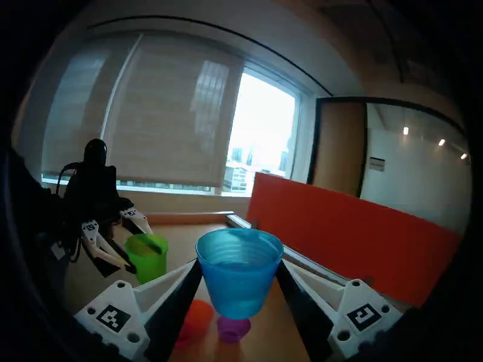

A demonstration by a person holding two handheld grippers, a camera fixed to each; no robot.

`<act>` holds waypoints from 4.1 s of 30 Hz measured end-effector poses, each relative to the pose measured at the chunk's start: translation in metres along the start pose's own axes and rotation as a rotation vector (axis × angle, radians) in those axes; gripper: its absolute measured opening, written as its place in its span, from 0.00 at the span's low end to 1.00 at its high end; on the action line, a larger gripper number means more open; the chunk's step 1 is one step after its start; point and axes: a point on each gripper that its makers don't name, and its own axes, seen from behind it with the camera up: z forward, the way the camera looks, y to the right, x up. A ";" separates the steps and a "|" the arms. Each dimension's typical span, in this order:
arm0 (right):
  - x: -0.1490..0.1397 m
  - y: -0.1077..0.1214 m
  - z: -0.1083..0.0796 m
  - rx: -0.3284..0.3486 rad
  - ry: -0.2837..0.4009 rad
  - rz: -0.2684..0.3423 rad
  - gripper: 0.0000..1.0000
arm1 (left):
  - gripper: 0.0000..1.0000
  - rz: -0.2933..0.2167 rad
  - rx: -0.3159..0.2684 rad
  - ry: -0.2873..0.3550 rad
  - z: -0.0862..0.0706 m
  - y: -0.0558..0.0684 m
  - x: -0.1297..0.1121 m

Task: Pour water

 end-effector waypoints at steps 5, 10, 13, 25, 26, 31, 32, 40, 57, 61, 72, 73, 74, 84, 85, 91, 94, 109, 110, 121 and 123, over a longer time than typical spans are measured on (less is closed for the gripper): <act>0.007 -0.005 0.003 0.017 -0.004 -0.055 0.88 | 0.83 -0.006 -0.001 0.007 0.001 0.001 -0.001; 0.017 -0.011 0.007 0.032 -0.005 -0.114 0.88 | 0.83 -0.012 -0.006 0.011 0.000 0.002 -0.002; 0.021 -0.014 0.010 0.040 -0.006 -0.151 0.88 | 0.83 -0.013 -0.008 0.017 0.000 0.004 -0.002; 0.035 -0.023 0.020 0.065 -0.008 -0.255 0.88 | 0.83 -0.017 -0.007 0.050 0.001 0.007 0.003; 0.036 -0.023 0.021 0.066 -0.008 -0.262 0.88 | 0.83 -0.019 -0.008 0.052 0.001 0.007 0.004; 0.041 -0.024 0.024 0.073 -0.009 -0.298 0.88 | 0.83 -0.026 -0.012 0.063 0.002 0.009 0.006; 0.043 -0.024 0.025 0.074 -0.009 -0.305 0.88 | 0.83 -0.028 -0.013 0.064 0.002 0.009 0.006; 0.048 -0.027 0.031 0.083 -0.012 -0.367 0.88 | 0.83 -0.029 -0.020 0.072 0.002 0.013 0.006; 0.058 -0.032 0.041 0.100 -0.003 -0.465 0.88 | 0.83 -0.040 -0.029 0.088 0.003 0.016 0.006; 0.059 -0.033 0.043 0.104 -0.005 -0.482 0.88 | 0.83 -0.042 -0.026 0.091 0.003 0.015 0.006; 0.061 -0.039 0.049 0.119 -0.006 -0.544 0.88 | 0.83 -0.039 -0.035 0.092 0.001 0.018 0.009; 0.061 -0.040 0.049 0.120 -0.007 -0.550 0.88 | 0.83 -0.038 -0.037 0.092 0.001 0.019 0.009; 0.060 -0.040 0.050 0.121 -0.009 -0.556 0.88 | 0.83 -0.037 -0.039 0.092 0.001 0.020 0.009; 0.059 -0.039 0.052 0.119 -0.020 -0.611 0.88 | 0.83 -0.035 -0.040 0.090 0.001 0.020 0.007; 0.059 -0.040 0.052 0.120 -0.020 -0.616 0.88 | 0.83 -0.034 -0.042 0.088 0.001 0.020 0.007; 0.061 -0.041 0.053 0.122 -0.020 -0.647 0.88 | 0.83 -0.025 -0.044 0.085 0.001 0.021 0.007; 0.061 -0.042 0.054 0.123 -0.021 -0.664 0.88 | 0.83 -0.024 -0.047 0.083 0.002 0.022 0.006; 0.062 -0.042 0.056 0.127 -0.026 -0.729 0.88 | 0.83 -0.026 -0.049 0.083 0.002 0.023 0.005; 0.062 -0.042 0.057 0.127 -0.027 -0.733 0.88 | 0.83 -0.026 -0.049 0.082 0.002 0.023 0.005; 0.065 -0.044 0.057 0.127 -0.025 -0.782 0.88 | 0.83 -0.030 -0.048 0.083 0.003 0.022 0.003; 0.065 -0.044 0.057 0.128 -0.026 -0.790 0.88 | 0.83 -0.030 -0.048 0.084 0.003 0.022 0.004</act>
